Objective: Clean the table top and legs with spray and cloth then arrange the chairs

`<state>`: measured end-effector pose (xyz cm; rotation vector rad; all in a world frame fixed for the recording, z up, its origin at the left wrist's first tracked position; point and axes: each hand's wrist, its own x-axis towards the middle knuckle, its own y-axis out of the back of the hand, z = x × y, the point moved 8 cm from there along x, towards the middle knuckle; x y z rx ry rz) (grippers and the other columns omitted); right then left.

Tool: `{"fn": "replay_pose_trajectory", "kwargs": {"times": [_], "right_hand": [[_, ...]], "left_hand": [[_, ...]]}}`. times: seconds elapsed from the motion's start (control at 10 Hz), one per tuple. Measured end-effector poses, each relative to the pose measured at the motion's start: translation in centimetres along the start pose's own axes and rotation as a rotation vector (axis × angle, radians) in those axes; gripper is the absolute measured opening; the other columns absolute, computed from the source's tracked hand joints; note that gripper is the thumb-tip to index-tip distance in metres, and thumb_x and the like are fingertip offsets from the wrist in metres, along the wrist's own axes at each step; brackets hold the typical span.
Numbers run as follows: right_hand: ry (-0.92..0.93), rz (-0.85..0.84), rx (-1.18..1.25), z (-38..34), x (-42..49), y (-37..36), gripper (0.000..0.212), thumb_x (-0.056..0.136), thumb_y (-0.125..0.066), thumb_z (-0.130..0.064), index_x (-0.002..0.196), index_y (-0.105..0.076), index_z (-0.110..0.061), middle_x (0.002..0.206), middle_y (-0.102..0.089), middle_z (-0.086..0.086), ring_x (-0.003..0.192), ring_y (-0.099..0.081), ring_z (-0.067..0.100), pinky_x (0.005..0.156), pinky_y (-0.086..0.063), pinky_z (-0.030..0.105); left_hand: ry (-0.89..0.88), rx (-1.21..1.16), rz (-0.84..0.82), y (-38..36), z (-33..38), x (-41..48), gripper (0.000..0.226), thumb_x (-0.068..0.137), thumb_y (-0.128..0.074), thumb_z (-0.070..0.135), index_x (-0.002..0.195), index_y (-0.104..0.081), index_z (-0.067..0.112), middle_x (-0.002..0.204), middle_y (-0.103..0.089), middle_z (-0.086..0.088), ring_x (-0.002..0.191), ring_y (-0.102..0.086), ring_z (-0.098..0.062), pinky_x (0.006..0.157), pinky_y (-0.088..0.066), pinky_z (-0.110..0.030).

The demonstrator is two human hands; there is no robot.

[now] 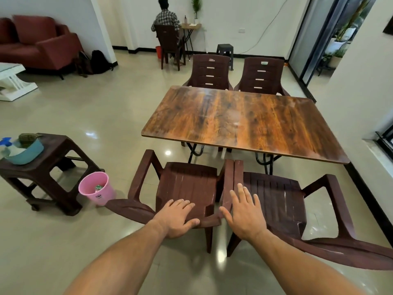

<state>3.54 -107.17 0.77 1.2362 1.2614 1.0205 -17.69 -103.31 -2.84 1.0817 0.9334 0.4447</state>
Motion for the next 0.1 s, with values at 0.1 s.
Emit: {"fn": "replay_pose_trajectory", "kwargs": {"times": [0.1], "right_hand": [[0.097, 0.023, -0.015, -5.27, 2.34, 0.46, 0.079, 0.096, -0.014, -0.071, 0.159, -0.015, -0.023, 0.168, 0.003, 0.007, 0.154, 0.005, 0.024, 0.124, -0.003, 0.051]], "left_hand": [[0.048, -0.017, 0.006, 0.73, -4.11, -0.62, 0.083, 0.096, -0.014, 0.074, 0.162, -0.014, 0.023, 0.170, -0.015, -0.001, 0.157, -0.008, -0.020, 0.127, -0.005, -0.045]]}}
